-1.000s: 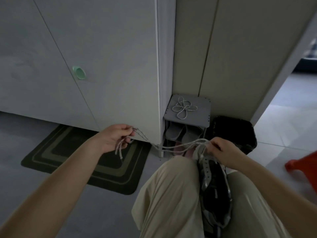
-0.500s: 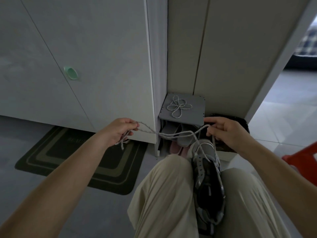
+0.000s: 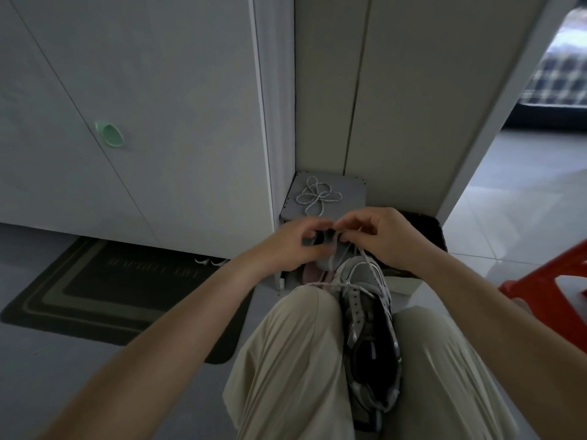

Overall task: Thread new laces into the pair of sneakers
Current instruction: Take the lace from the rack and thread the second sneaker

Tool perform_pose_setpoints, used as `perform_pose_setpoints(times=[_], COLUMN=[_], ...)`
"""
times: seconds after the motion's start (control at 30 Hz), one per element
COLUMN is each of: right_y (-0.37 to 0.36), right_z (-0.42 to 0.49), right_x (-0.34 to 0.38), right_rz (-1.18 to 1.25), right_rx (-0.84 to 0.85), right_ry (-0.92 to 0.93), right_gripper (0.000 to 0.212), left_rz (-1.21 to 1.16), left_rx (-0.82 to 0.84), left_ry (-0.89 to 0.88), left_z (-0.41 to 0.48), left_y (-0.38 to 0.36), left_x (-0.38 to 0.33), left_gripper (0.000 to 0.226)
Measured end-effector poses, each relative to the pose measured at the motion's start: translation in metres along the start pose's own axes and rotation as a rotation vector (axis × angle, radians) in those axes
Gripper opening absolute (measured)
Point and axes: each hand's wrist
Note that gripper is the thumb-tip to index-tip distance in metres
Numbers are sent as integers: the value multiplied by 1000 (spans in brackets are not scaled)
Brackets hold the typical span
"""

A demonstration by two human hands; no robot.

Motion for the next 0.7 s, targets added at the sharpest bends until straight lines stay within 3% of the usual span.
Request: perform_pose_setpoints(times=[0.17, 0.37, 0.53, 0.7], right_y=[7, 14, 17, 22], right_z=[-4, -10, -3, 1], right_x=[-7, -30, -20, -4], right_rz=[-89, -80, 282, 532], right_rx=[-108, -220, -398, -382], right_ry=[-40, -178, -282, -253], right_gripper=[35, 27, 13, 18], left_rz=[-29, -30, 29, 60], left_rx=[-20, -95, -130, -107], left_ry=[-13, 181, 353, 453], left_z=[12, 3, -6, -12], left_y=[-6, 17, 28, 27], left_x=[-4, 32, 71, 98], left_gripper=[16, 22, 21, 14])
Point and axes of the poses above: each hand's wrist, its own z-axis towards the middle knuckle, its own y-axis out of the back of the hand, x = y × z, and after that the axes turned 1 degree about -y, right-handed
